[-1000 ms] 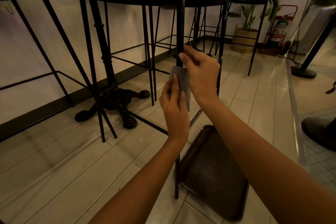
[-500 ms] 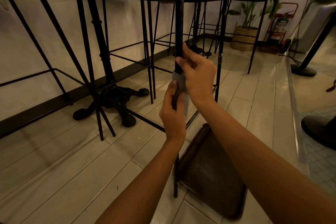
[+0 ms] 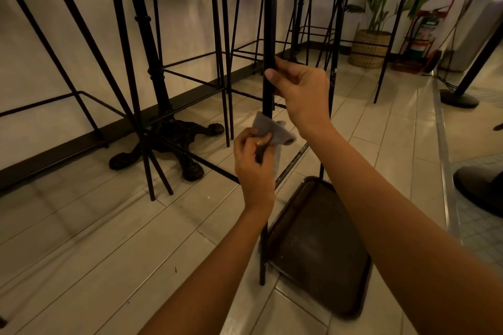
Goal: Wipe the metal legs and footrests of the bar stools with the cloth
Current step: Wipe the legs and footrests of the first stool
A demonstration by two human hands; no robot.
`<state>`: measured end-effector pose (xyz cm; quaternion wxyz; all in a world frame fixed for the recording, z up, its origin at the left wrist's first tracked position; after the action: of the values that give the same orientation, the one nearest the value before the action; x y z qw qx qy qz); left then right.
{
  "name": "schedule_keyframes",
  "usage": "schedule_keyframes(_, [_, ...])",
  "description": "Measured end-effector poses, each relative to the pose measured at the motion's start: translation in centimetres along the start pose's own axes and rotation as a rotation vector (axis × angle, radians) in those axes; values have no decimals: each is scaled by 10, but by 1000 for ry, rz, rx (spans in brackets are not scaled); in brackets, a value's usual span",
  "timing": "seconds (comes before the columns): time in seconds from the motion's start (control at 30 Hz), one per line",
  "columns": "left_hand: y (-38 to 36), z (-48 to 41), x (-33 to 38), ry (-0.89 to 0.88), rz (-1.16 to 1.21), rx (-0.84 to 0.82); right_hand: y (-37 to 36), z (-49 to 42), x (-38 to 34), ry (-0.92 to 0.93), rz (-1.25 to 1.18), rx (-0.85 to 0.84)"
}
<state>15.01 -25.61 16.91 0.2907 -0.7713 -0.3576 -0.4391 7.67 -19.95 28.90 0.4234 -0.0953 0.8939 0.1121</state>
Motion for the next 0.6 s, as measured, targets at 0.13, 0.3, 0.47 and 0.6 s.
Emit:
schedule_keyframes(0.13, [4, 8, -11, -7, -78, 18, 0, 4, 3, -20, -50, 39])
schedule_keyframes(0.3, [0, 0, -2, 10, -43, 32, 1, 3, 0, -27, -51, 8])
schedule_keyframes(0.47, [-11, -20, 23, -143, -38, 57, 2, 3, -1, -5, -36, -2])
schedule_keyframes(0.6, [-17, -30, 31, -273, -132, 27, 2, 2, 1, -13, -65, 6])
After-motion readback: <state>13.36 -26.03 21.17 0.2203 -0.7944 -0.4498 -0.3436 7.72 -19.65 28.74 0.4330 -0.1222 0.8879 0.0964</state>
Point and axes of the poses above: each hand's wrist, its own z-axis away from the middle knuckle, its own y-axis out of the back of the hand, x = y × z, the point moved 5 cm from there along -z, towards the middle knuckle, and after that the axes turned 7 degrees about y, right-handed, at the moved point
